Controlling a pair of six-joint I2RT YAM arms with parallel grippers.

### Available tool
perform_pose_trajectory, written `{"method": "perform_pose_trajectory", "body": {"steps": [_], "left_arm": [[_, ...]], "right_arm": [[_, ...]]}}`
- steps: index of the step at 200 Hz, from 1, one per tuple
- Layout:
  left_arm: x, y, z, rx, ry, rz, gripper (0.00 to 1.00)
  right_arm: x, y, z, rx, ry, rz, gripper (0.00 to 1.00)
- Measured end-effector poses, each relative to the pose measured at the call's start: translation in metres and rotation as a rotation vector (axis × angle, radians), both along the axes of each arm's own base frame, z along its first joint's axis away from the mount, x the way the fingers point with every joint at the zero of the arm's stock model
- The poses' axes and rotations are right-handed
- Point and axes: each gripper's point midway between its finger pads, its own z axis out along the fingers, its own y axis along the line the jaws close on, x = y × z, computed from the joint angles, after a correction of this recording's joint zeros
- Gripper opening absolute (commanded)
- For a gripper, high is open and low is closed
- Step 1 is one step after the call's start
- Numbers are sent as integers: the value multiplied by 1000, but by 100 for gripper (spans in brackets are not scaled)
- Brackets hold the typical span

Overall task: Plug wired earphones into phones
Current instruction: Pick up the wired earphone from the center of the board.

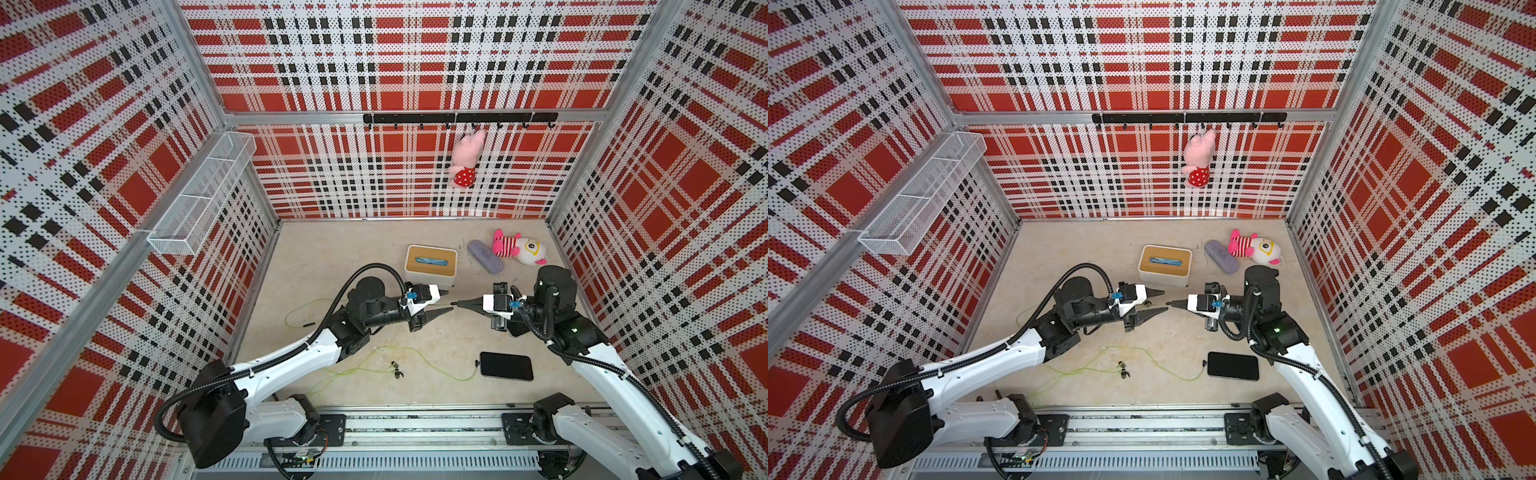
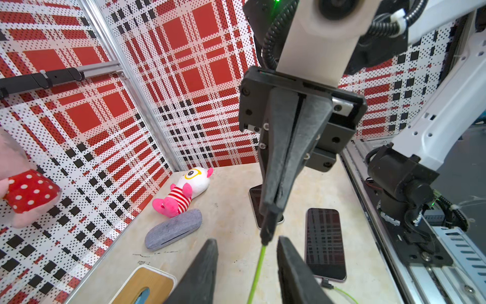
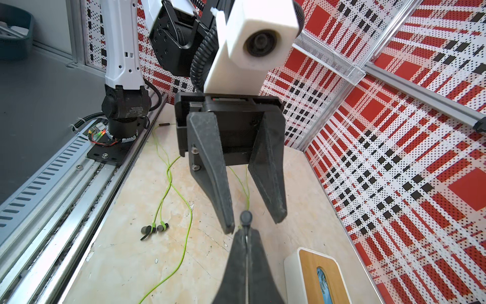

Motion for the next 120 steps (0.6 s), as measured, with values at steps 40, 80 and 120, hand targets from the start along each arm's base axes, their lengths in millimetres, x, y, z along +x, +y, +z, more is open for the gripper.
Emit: {"method": "perform_pose_trajectory", "body": {"steps": [40,80,120], "left_arm": [[0,-1,-2,7,-4,-2,29],[-3,-3,-4,15,-8,-10,25],[-5,-4,-7,25,-13,-18,14]], "right_arm": [[-2,1,1,-1,5,13,0],[0,2,-2,-6,14,17,0],[1,3,-4,-9,20,18,0]]}}
